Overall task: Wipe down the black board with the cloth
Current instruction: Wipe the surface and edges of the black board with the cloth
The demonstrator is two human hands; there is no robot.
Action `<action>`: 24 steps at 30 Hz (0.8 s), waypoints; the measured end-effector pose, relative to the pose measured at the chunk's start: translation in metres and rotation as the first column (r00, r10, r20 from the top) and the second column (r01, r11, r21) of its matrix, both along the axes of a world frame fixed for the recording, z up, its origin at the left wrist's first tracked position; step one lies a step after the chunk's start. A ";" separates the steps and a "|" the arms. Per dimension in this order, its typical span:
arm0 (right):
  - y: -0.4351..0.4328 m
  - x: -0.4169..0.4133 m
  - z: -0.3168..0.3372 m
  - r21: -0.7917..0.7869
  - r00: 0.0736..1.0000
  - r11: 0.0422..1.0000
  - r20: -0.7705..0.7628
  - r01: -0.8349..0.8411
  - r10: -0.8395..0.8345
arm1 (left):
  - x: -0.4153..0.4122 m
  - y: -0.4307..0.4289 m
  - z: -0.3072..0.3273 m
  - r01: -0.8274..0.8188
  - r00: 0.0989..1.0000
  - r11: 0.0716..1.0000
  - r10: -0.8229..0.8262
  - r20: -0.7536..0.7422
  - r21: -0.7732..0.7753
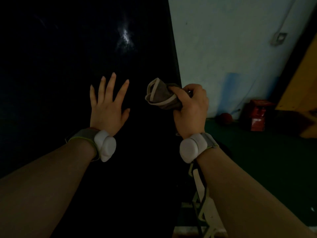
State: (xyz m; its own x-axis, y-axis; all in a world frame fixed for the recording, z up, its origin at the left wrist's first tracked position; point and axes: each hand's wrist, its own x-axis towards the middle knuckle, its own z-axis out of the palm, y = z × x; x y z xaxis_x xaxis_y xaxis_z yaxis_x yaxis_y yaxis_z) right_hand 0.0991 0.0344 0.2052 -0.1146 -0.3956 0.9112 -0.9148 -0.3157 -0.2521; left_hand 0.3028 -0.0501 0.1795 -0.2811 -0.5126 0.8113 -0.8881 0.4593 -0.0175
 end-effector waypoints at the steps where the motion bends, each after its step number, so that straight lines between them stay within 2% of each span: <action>1: -0.001 0.001 0.005 -0.004 1.000 1.000 0.005 0.005 -0.005 | -0.001 -0.001 0.004 -0.001 1.000 1.000 0.001 -0.009 0.000; 11: -0.017 0.003 0.041 -0.117 0.997 0.991 0.000 0.071 -0.072 | -0.006 -0.018 0.030 -0.034 0.999 0.999 0.034 -0.019 -0.024; 16: -0.035 -0.001 0.026 0.042 0.995 0.997 -0.076 0.063 -0.059 | -0.009 -0.024 0.026 -0.030 0.999 0.999 0.030 -0.017 -0.022; 24: -0.037 -0.012 0.000 0.265 0.996 0.964 -0.092 0.026 -0.002 | -0.007 -0.027 0.027 -0.043 0.999 0.999 0.043 0.015 0.001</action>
State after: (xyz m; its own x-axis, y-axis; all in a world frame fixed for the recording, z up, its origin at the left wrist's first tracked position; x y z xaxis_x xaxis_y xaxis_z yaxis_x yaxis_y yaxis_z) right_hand 0.0868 -0.0030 0.2052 -0.0444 -0.6241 0.7801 -0.9414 -0.2353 -0.2418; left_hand 0.2959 -0.0768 0.2066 -0.2714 -0.5257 0.8062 -0.9065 0.4210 -0.0306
